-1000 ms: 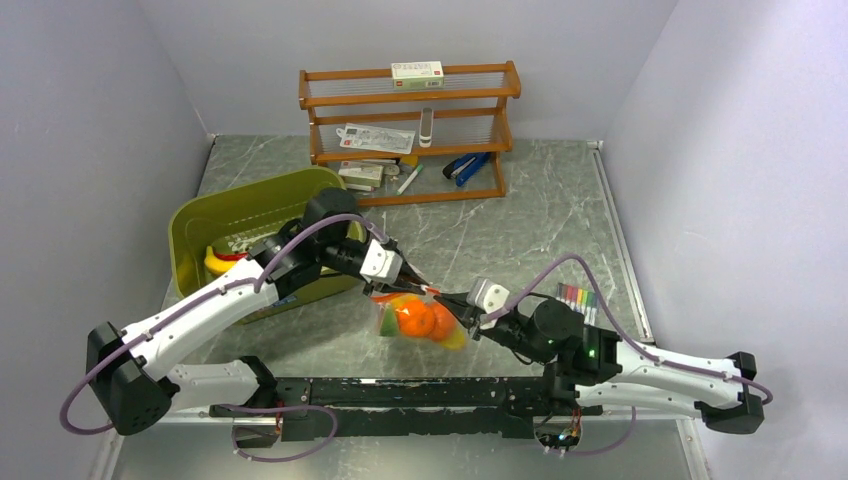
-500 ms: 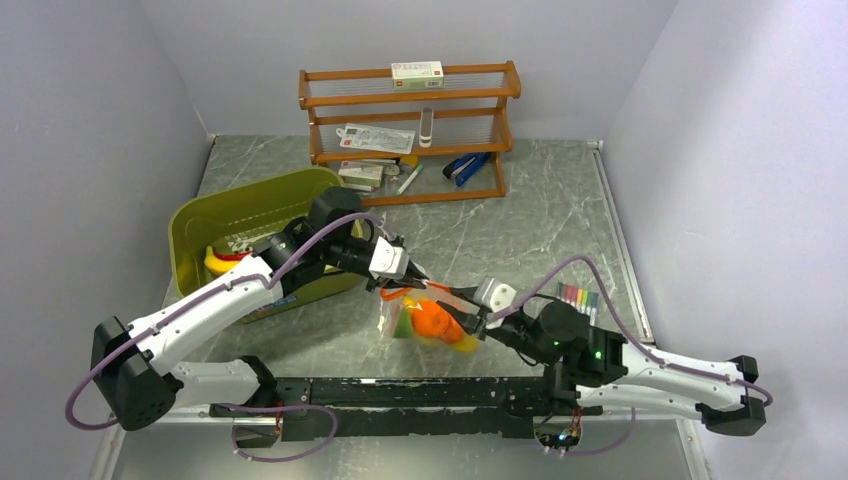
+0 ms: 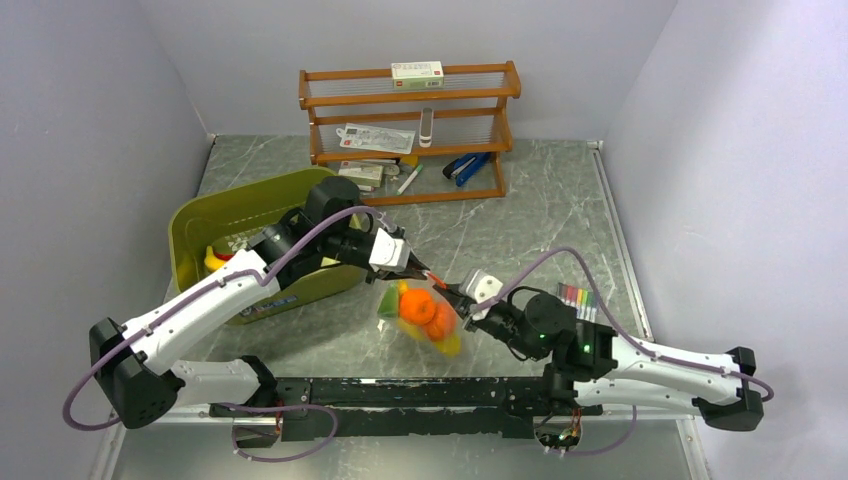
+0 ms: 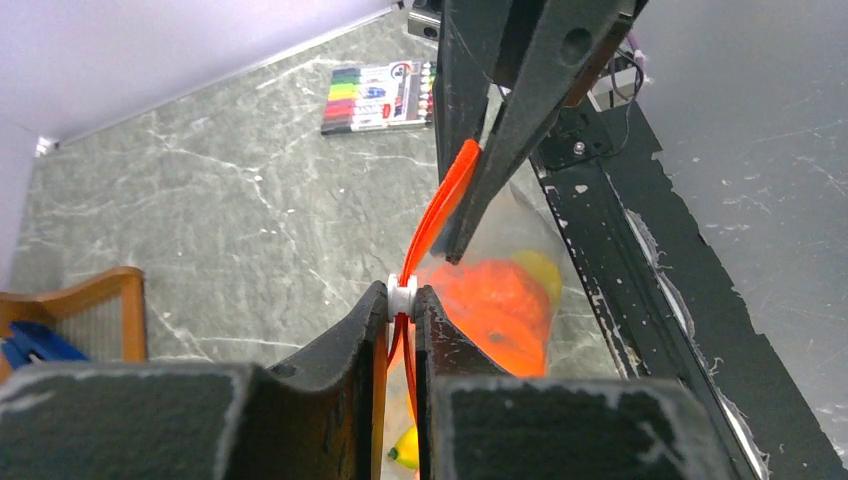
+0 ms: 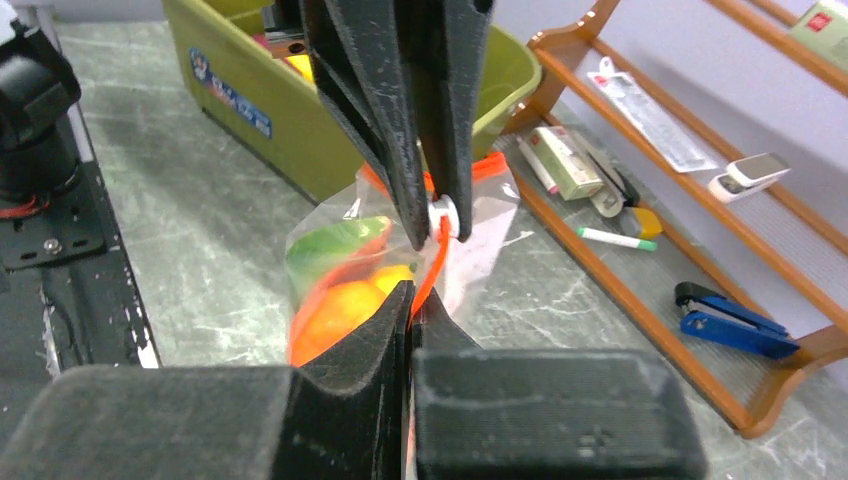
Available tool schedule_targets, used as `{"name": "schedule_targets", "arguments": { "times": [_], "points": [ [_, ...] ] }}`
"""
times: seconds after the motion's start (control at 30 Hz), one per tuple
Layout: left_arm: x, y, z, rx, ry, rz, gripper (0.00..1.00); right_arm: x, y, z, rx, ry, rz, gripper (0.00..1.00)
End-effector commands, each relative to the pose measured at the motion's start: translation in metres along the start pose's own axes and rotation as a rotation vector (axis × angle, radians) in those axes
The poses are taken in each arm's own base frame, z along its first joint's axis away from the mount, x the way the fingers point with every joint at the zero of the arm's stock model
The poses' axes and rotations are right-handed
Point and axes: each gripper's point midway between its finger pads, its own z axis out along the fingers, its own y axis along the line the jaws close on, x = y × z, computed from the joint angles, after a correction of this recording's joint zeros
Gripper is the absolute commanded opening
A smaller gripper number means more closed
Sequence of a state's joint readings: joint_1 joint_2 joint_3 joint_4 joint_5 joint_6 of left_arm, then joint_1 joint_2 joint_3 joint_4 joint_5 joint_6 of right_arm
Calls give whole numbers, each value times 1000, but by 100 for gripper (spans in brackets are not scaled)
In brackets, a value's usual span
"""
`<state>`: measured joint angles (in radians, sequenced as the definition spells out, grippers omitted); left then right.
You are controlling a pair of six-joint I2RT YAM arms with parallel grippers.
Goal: Place the food in the zip-top bag and seal the zipper
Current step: Zip the zipper food storage bag at the center of the board.
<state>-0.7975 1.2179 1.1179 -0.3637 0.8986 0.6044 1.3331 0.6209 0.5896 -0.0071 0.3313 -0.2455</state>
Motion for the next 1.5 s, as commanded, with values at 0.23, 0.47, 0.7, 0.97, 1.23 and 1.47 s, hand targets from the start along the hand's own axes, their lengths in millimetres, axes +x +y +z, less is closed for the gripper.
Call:
{"name": "schedule_targets", "arguments": {
  "times": [0.23, 0.47, 0.7, 0.97, 1.23, 1.47],
  "points": [
    [2, 19, -22, -102, 141, 82, 7, -35, -43, -33, 135, -52, 10, 0],
    [3, 22, -25, -106, 155, 72, 7, -31, -56, -53, 184, -67, 39, 0],
    [16, 29, -38, -155, 224, 65, 7, -24, -61, -61, 214, -46, 82, 0],
    [25, 35, -56, -188, 231, 35, 7, -27, -64, -66, 223, -60, 102, 0],
    [12, 32, -45, -141, 138, 22, 7, -15, -24, -28, 57, 56, 52, 29],
    [6, 23, -39, -93, 77, 5, 7, -27, -2, 3, -44, 87, 4, 54]
  ]
}}
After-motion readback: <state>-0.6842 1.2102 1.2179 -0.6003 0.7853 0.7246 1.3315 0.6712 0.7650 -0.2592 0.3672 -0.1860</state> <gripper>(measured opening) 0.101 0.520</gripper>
